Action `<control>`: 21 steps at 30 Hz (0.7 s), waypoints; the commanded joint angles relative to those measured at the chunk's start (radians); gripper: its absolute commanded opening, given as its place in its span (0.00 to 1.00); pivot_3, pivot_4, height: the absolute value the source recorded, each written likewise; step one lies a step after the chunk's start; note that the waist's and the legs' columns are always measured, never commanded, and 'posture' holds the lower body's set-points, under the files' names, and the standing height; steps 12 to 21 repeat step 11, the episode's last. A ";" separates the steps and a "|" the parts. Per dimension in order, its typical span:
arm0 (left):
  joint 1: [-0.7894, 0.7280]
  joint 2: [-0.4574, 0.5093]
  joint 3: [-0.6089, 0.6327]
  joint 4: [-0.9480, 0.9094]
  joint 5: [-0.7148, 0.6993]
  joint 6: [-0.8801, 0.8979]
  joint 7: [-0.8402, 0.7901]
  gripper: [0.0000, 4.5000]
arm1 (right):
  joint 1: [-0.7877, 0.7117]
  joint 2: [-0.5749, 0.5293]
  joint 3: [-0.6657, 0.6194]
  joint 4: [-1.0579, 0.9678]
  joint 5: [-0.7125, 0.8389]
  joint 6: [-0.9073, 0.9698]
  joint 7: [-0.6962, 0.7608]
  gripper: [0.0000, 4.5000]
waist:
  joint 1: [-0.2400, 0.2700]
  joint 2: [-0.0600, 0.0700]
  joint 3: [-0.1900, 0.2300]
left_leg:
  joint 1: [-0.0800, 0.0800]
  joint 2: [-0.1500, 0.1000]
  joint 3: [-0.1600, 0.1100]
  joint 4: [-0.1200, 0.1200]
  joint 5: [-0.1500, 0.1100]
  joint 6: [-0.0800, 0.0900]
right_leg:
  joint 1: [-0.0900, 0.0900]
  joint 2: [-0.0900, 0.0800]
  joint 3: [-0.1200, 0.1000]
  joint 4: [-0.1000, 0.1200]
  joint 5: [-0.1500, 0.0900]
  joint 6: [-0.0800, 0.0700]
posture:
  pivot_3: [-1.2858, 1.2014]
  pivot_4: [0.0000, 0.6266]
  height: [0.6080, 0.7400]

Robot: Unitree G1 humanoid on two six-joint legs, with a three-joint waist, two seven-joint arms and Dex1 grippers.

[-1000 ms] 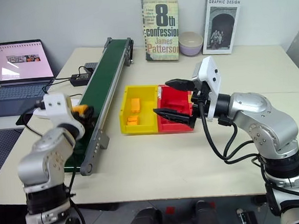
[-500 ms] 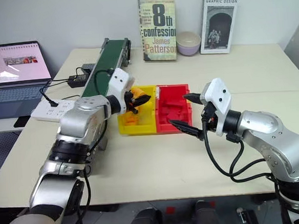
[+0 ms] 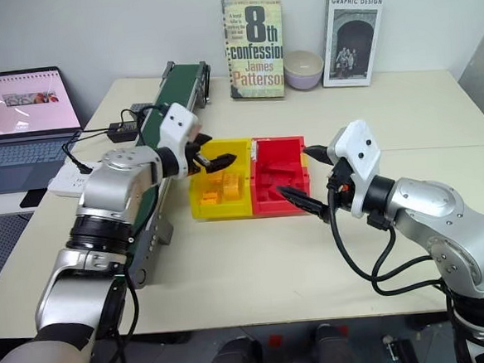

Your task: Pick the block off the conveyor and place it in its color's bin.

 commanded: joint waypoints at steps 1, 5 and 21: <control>0.035 0.116 0.048 -0.143 -0.039 0.042 -0.103 0.99 | -0.053 -0.023 0.003 0.031 -0.004 -0.039 0.063 1.00 | -0.003 0.000 0.000 | 0.000 0.000 0.000 0.000 0.000 0.000 | 0.000 0.000 0.000 0.000 0.000 0.000 | 0.52 0.24 1.00; 0.139 0.308 0.091 -0.291 -0.092 0.070 -0.260 0.99 | -0.108 -0.063 0.019 0.140 -0.037 -0.096 0.162 1.00 | -0.009 0.000 0.000 | 0.000 0.001 0.001 -0.001 0.000 0.000 | -0.002 0.001 0.001 0.000 0.000 0.000 | 0.52 0.24 1.00; 0.258 0.413 0.181 -0.406 -0.165 0.114 -0.310 0.99 | -0.145 -0.056 0.050 0.237 -0.085 -0.165 0.219 1.00 | -0.004 0.000 0.001 | 0.000 0.001 -0.001 -0.001 0.000 0.000 | -0.001 0.000 0.000 0.000 -0.001 -0.001 | 0.52 0.24 1.00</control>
